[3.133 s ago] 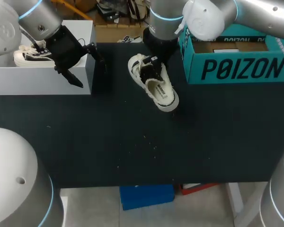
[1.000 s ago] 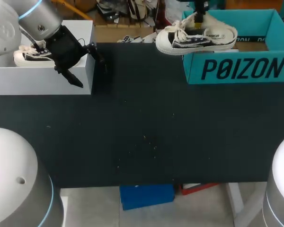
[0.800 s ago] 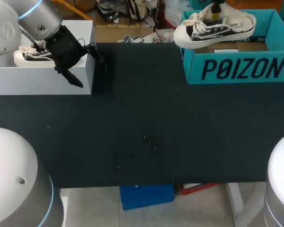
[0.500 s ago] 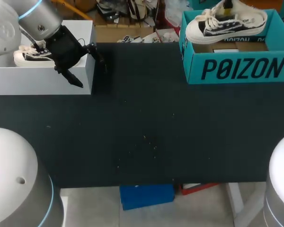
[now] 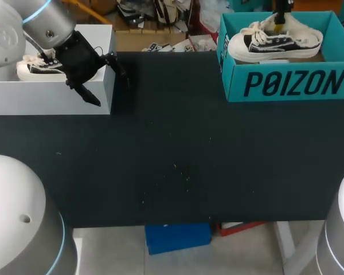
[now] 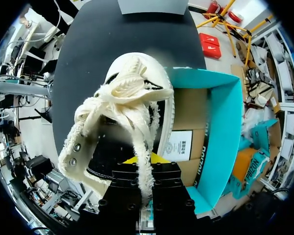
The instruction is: Take the shoe out of the shoebox, open the shoe tongue, remove and reinsert the insole, then place the shoe into the shoebox
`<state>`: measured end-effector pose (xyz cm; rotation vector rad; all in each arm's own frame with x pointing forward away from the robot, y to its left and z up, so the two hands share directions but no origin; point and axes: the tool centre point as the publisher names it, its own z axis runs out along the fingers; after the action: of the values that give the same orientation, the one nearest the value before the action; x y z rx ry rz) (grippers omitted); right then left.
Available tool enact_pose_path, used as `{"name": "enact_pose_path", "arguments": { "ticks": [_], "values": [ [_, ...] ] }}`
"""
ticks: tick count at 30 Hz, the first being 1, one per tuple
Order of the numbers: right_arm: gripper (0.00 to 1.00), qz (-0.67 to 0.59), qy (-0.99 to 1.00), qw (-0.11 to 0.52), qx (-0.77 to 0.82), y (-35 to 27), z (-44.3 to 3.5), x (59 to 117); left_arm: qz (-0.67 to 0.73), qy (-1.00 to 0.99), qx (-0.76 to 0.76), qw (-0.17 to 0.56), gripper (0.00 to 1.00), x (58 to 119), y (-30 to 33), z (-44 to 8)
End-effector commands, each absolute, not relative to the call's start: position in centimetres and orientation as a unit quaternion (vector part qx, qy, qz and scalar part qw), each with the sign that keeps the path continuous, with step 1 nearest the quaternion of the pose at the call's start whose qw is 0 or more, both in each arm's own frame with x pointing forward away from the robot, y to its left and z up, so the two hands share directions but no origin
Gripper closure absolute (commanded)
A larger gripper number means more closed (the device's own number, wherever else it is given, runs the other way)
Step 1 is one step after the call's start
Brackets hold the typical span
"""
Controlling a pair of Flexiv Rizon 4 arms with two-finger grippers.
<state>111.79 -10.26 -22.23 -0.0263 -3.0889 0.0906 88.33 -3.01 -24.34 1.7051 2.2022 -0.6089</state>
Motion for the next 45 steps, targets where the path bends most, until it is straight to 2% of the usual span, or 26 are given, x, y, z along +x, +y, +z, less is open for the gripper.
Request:
{"name": "enact_pose_path", "arguments": {
  "ticks": [1, 12, 45],
  "values": [
    [1.0, 0.023, -0.999, 0.034, -0.009, -11.2, -22.8, 112.5, -0.209, 0.765, 0.592, 0.144, 0.0, 88.3, -3.0, -24.3],
    [1.0, 0.023, -0.999, 0.039, -0.004, -13.5, -23.3, 113.4, -0.209, 0.765, 0.592, 0.144, 0.0, 88.3, -3.0, -24.3],
    [1.0, -0.028, -0.995, 0.099, 0.011, -14.5, -32.8, 115.9, -0.209, 0.765, 0.592, 0.144, 0.0, 88.3, -3.0, -24.3]
  ]
}}
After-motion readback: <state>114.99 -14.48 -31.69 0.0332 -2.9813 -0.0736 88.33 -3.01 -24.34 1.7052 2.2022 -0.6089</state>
